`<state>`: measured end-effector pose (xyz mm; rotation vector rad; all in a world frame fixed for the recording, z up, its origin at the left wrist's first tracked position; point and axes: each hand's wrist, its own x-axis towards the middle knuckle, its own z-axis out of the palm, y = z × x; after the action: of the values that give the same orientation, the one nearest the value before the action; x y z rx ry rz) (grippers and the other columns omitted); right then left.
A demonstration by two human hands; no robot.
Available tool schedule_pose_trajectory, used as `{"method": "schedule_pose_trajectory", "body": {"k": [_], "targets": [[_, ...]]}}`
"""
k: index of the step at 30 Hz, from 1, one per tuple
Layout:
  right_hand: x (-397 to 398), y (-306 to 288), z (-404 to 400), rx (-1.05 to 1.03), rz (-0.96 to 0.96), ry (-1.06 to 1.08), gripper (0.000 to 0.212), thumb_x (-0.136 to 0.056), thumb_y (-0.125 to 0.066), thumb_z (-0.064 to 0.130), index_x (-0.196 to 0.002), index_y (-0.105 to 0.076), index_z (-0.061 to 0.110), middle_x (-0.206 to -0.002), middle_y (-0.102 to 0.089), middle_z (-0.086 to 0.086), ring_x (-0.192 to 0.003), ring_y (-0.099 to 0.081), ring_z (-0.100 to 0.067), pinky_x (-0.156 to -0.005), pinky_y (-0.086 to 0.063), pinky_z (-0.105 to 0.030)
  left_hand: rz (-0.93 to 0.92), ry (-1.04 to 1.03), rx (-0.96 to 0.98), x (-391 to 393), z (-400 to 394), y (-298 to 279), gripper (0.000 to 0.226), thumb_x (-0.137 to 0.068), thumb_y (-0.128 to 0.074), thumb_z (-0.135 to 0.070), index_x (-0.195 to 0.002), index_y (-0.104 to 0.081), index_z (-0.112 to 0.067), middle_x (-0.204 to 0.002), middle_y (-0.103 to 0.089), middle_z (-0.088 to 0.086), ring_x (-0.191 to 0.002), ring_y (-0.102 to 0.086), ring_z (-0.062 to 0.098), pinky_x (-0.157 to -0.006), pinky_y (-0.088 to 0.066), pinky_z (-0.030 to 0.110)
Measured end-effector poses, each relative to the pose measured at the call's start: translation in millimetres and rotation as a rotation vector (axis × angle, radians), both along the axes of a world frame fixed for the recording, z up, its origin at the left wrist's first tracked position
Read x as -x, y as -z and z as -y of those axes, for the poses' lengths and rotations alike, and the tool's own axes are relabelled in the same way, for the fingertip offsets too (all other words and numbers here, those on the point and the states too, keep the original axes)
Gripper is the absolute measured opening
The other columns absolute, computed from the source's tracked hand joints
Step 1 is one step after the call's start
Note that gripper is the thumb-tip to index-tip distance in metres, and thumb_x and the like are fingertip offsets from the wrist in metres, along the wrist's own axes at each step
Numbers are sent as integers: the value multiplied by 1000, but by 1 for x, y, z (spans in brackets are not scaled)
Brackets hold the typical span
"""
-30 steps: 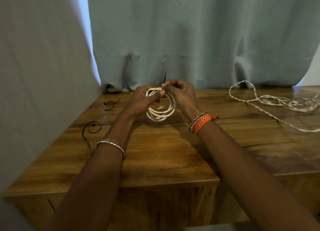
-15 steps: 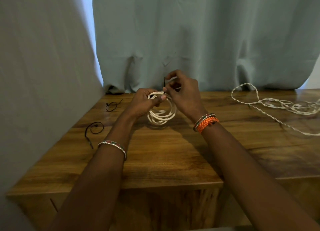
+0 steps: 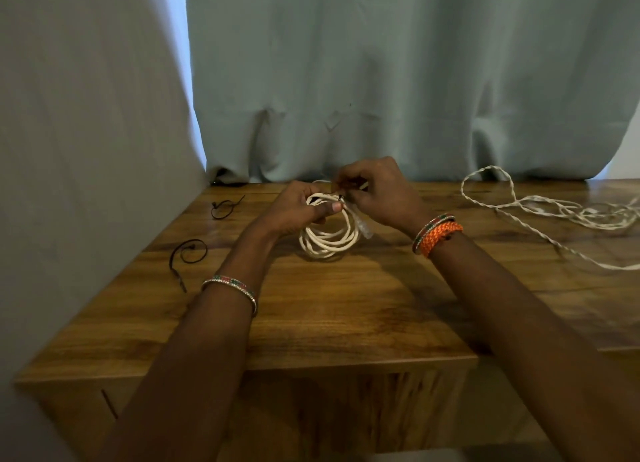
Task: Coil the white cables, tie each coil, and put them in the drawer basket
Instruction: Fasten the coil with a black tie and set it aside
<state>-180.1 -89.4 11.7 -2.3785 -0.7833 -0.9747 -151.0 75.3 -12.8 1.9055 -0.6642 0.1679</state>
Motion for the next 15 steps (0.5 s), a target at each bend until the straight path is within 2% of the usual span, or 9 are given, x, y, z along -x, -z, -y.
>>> {"method": "schedule_pose_trajectory", "body": {"k": [4, 6, 9, 12, 15], "targets": [[3, -4, 4, 102, 39, -38, 18, -76, -64, 2, -90, -75, 7, -78, -71, -11, -71, -65, -21, -68, -55, -41, 1, 7, -15, 1, 1, -1, 5, -83, -67, -8, -85, -65, -4, -64, -60, 1, -51, -58, -3, -56, -50, 12], [4, -5, 4, 137, 51, -42, 17, -77, -64, 4, -90, -74, 6, -77, -70, -10, -70, -64, -20, -67, -54, -41, -6, 20, -5, 1, 0, -1, 5, -83, -67, -9, -79, -65, -9, -58, -62, -4, -50, -58, -3, -55, -49, 11], [4, -4, 4, 164, 51, -42, 15, -78, -65, 6, -92, -71, 5, -79, -68, -10, -71, -63, -19, -68, -55, -40, -19, 32, -25, -3, -2, 0, 9, -83, -68, -11, -75, -65, -15, -52, -63, -10, -53, -58, -1, -60, -51, 18], [4, -3, 5, 137, -19, -56, 14, -78, -64, 8, -89, -73, 8, -80, -71, -7, -73, -66, -16, -69, -55, -38, -28, 28, -31, -5, -2, 2, 3, -81, -70, -11, -81, -67, -9, -57, -63, -7, -55, -58, 2, -65, -53, 25], [5, -7, 9, 63, -166, -45, 11, -80, -66, 14, -87, -75, 14, -81, -73, -1, -76, -67, -9, -74, -57, -32, -41, -4, -38, -5, -3, 2, 14, -80, -71, -12, -91, -69, -3, -62, -63, -3, -55, -59, 3, -65, -53, 25]]}}
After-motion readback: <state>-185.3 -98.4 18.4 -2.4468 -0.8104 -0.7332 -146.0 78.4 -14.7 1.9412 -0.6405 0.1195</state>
